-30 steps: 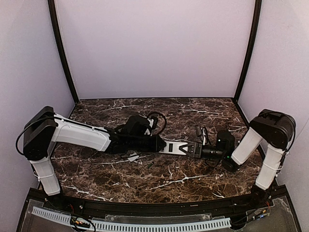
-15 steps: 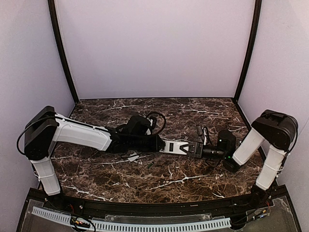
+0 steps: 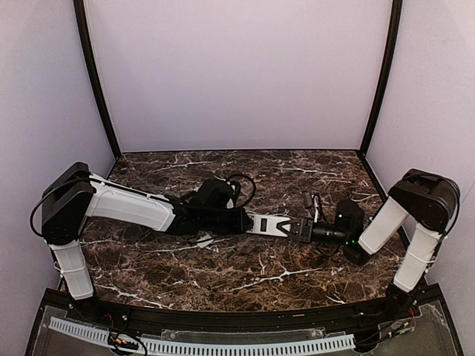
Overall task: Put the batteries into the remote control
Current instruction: Adjust the battery in the battery compartment.
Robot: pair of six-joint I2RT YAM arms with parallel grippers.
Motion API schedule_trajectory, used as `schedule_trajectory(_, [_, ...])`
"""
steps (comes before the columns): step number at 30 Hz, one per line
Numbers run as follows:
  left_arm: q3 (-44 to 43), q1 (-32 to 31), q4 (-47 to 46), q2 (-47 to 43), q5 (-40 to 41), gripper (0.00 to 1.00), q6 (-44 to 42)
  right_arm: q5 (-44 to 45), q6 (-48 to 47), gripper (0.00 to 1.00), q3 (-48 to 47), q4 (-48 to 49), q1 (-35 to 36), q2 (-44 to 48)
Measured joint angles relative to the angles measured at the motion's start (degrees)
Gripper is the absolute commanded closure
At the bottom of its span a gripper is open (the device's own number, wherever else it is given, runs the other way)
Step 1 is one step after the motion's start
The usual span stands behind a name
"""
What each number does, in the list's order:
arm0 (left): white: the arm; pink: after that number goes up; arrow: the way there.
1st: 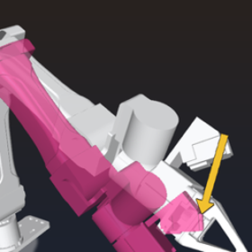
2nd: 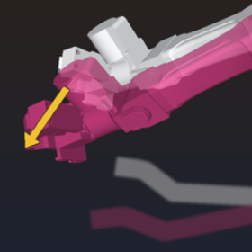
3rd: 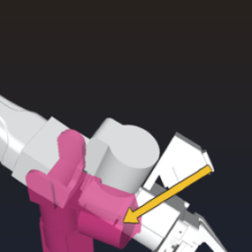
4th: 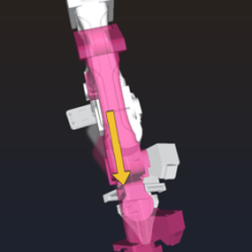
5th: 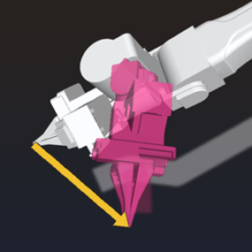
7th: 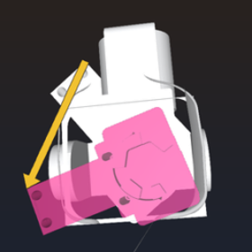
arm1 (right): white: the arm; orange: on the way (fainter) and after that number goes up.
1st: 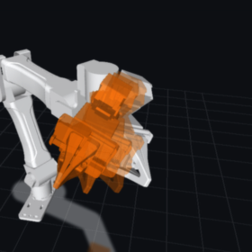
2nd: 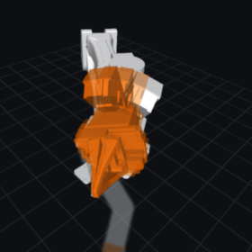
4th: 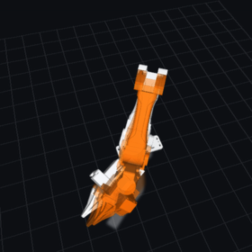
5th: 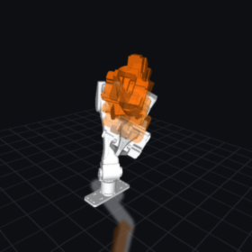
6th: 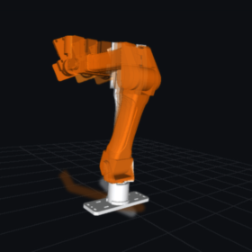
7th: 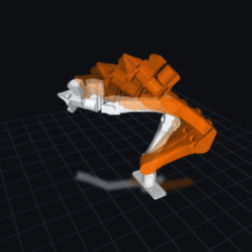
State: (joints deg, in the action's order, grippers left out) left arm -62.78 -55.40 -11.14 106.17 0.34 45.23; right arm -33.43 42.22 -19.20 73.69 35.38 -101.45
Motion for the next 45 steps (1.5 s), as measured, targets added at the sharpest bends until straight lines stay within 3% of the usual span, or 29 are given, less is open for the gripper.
schedule_trajectory(17, [-0.09,0.15,0.57,0.13,0.83,0.89,4.55,5.46,-4.52,1.00,0.74,-4.35,3.30,3.93])
schedule_trajectory(45, [1.88,0.09,-4.87,0.61,2.08,0.83,14.16,13.53,-10.71,1.00,1.33,-9.46,6.86,8.46])
